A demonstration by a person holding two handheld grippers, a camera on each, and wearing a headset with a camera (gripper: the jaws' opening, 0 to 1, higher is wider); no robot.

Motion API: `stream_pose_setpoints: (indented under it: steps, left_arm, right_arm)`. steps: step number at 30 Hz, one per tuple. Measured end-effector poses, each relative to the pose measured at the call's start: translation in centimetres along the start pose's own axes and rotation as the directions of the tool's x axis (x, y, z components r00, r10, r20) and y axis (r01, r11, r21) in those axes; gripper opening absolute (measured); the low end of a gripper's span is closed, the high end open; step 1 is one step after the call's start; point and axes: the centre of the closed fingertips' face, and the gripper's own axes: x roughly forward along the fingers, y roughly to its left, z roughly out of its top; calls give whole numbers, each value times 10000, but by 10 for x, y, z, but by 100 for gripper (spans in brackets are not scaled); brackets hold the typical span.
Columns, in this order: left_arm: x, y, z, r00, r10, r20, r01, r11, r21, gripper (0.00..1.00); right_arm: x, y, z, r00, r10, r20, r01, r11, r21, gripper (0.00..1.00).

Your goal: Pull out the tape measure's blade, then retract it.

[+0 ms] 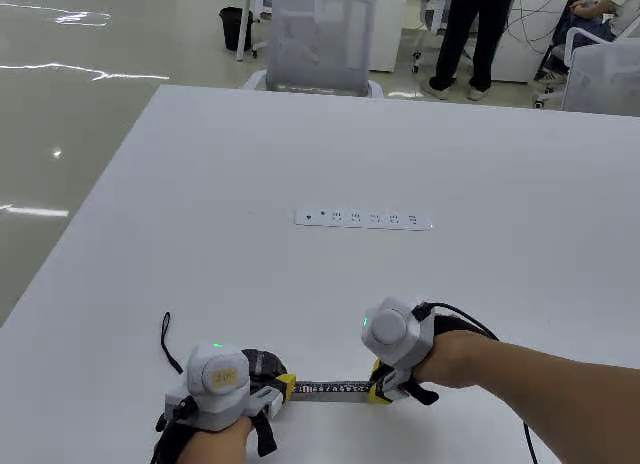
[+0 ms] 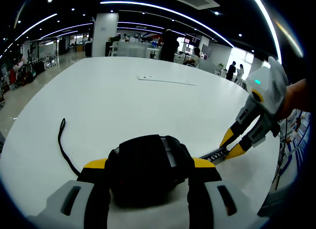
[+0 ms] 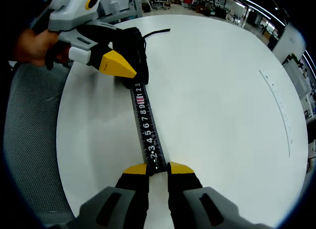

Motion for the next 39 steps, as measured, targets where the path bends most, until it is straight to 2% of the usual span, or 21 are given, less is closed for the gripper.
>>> stream_pose_setpoints:
  steps: [39]
  left_arm:
    - [-1,-1,0,10000,-47,54,47,10000,15,60]
  right_arm:
    - [9,7,22,9998,111,153,-110,9999,-27,13]
